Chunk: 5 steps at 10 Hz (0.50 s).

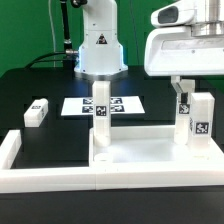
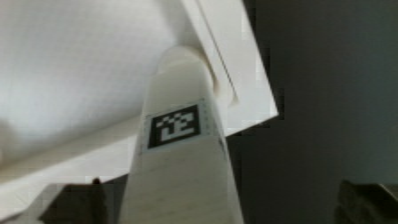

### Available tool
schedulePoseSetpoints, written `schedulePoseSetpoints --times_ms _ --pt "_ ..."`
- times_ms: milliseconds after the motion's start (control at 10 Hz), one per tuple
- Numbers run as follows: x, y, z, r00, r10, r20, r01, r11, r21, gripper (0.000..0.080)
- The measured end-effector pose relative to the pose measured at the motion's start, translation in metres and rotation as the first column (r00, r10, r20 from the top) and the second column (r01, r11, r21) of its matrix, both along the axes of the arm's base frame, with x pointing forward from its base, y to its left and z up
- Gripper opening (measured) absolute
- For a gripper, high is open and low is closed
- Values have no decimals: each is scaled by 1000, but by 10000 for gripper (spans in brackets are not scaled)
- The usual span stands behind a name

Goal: Assemble desk

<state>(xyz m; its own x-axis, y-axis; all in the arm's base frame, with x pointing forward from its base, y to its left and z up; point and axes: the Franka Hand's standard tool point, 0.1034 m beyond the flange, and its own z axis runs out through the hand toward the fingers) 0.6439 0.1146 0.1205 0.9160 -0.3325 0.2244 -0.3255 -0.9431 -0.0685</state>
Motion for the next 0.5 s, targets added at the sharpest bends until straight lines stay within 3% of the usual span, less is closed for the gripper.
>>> schedulePoseSetpoints --times_ms 100,300,400,500 --pt "2 -2 0 996 85 -7 -85 996 -26 649" --pt "2 -2 -1 999 47 -5 -47 999 -18 644" --pt "2 -2 -1 1000 15 -5 -15 1000 -10 481" --pt "2 -2 -1 998 -59 -4 59 998 8 481"
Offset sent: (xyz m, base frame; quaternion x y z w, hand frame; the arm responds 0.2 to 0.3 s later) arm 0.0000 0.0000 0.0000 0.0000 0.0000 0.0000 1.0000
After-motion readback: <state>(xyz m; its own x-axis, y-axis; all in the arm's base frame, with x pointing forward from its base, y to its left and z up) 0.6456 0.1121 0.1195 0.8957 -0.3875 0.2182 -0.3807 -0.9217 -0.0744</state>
